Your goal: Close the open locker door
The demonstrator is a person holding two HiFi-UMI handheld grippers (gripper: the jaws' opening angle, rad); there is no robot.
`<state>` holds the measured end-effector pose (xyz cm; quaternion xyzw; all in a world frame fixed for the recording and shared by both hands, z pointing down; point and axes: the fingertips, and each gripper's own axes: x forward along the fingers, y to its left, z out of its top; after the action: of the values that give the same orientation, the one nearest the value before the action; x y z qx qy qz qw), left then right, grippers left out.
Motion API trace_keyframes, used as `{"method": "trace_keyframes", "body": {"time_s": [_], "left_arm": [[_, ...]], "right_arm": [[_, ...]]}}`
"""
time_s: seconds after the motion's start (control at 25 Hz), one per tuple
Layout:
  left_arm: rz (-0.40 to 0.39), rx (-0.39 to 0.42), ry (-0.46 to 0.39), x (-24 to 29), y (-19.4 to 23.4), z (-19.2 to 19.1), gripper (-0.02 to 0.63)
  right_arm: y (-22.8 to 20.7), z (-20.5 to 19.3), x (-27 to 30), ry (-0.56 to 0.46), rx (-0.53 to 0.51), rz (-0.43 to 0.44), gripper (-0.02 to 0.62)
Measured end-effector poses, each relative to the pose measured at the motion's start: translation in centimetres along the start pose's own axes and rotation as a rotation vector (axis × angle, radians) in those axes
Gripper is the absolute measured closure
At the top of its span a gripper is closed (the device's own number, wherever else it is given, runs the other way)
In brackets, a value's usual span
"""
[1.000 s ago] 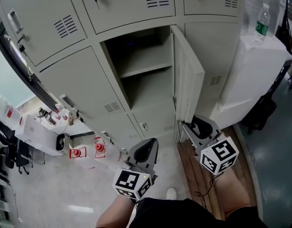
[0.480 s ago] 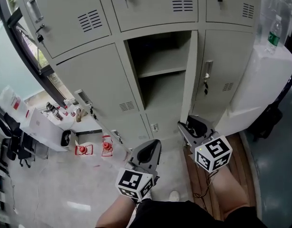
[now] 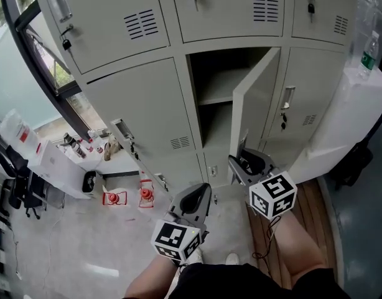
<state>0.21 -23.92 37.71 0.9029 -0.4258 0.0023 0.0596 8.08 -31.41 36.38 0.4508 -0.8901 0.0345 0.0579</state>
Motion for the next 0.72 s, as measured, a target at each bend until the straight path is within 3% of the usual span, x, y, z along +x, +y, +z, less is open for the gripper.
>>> {"method": "trace_keyframes", "body": {"time_s": [0.72], "left_arm": [[0.012,-0.006,-0.004,-1.9,5.8,0.5,0.589]], "right_arm": [[0.5,0.9,8.0,0.029,-0.024,-0.002,0.431]]}}
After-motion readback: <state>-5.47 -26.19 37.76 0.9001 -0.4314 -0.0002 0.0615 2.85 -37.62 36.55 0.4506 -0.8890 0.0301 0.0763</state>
